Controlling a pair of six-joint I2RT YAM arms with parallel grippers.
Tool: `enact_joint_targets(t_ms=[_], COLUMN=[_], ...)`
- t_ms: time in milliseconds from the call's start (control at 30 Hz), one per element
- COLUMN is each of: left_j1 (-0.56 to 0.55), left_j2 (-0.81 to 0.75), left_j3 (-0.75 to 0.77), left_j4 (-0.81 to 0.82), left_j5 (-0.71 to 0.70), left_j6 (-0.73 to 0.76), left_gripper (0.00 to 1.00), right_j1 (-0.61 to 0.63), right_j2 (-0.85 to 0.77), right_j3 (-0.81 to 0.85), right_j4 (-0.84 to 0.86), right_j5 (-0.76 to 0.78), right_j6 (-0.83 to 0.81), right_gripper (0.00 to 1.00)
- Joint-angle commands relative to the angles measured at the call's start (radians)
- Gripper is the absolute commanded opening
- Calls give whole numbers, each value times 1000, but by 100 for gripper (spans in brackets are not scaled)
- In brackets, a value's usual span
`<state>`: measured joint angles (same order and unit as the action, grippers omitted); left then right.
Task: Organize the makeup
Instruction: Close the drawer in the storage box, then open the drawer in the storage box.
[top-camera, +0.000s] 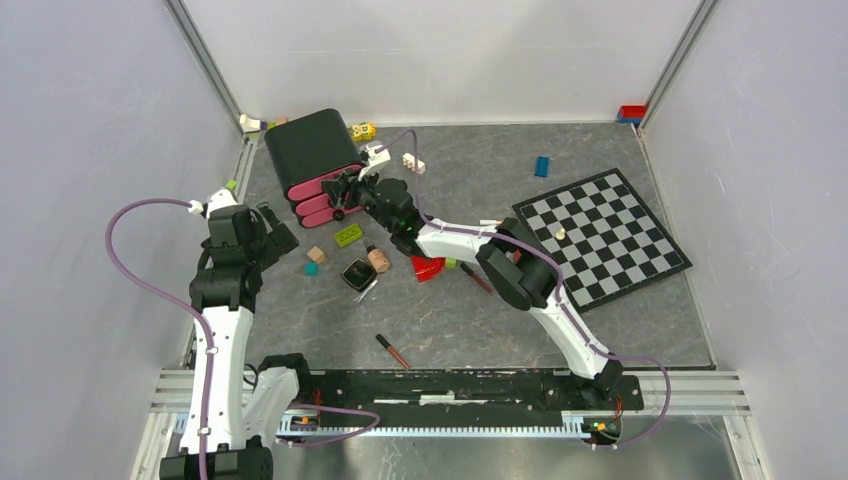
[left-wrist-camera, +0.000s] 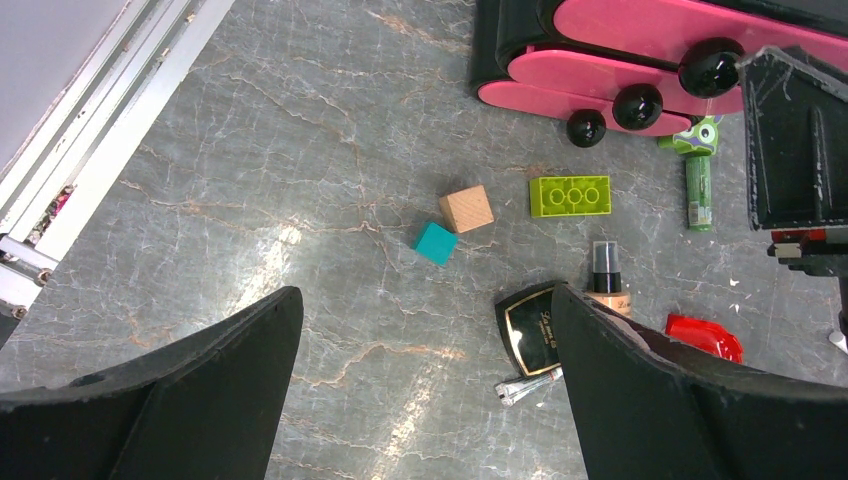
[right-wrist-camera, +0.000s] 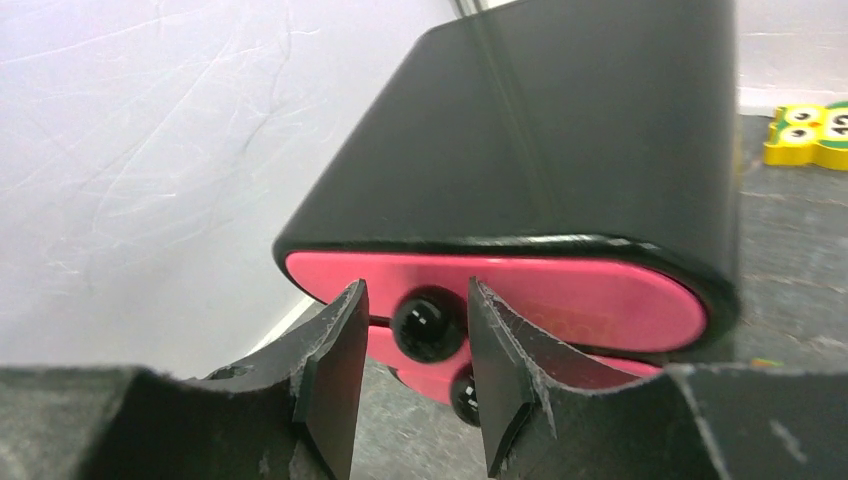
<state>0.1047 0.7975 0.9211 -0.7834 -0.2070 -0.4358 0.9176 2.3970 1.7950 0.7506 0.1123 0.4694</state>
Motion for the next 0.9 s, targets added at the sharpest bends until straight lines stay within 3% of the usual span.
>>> enact_joint_targets(t_ms=[0,100,267,533,867], left_j1=[1,1,1,1,1], left_j2=[-9,-7,-8,-11,-10], left_j3=[4,4,5,5,4], left_j4=[32,32,32,32,32], left_j5=[4,5,8,4,5], left_j6=[17,17,16,17,17], left_gripper=[100,100,100,100,100], right_j1=[-16,-15,-16,-15,-18], right_j2=[-133,-173,-176,-118,-47], right_j3=[-100,-175,-214,-133,-45], right_j4=[122,138,115,12,-26], right_j5=[-9,13,45,98,123], right_j6=[-30,-17,5,52,93], right_gripper=[47,46,35,22,19])
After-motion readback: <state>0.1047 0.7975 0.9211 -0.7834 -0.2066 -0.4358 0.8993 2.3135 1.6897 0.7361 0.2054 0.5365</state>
